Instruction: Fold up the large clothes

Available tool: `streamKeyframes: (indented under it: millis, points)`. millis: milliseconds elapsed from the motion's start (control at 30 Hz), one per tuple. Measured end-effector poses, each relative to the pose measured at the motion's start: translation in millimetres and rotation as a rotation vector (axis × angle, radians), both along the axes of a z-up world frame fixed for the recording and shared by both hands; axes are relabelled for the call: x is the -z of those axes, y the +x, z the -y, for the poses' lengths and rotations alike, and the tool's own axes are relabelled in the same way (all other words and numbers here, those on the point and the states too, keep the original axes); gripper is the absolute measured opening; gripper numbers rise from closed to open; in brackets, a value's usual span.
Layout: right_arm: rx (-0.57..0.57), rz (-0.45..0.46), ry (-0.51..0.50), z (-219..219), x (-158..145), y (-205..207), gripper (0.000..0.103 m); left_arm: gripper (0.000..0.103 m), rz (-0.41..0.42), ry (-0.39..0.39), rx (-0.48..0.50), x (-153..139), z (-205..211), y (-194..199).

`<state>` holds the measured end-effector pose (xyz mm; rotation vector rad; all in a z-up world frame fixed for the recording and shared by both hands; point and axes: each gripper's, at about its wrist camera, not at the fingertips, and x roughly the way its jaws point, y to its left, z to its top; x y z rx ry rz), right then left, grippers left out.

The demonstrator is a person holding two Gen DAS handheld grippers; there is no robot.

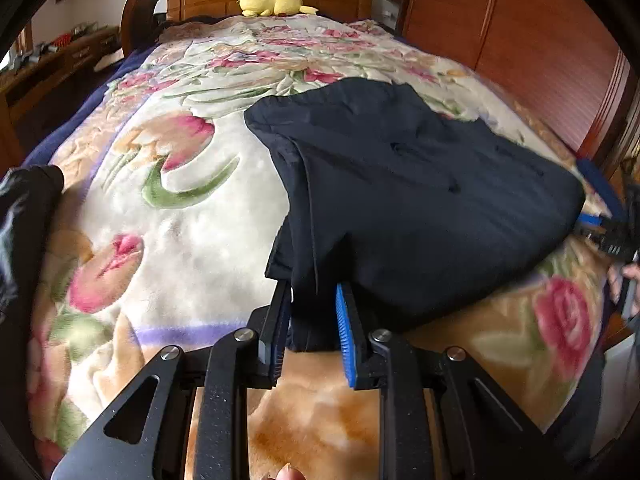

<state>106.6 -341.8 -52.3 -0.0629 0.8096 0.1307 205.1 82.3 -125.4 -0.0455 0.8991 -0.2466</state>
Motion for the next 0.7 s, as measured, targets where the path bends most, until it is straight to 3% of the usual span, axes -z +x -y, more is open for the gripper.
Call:
streamKeyframes:
  millis: [133,267,600,700]
  points:
    - [0.003,-0.003,-0.006,1,3,1,0.078,0.023,-0.014,-0.050,-0.003,3,-3,7]
    - [0.005,-0.011,0.001,1,5,1,0.078,0.023,-0.026,-0.035,-0.007,6,0,11]
    - [-0.022,0.107,0.093,11,-19,-15,0.078,0.023,-0.074,-0.036,-0.005,20,0,6]
    - [-0.015,0.092,0.123,13,-20,-9,0.078,0.023,-0.077,-0.043,-0.007,23,1,4]
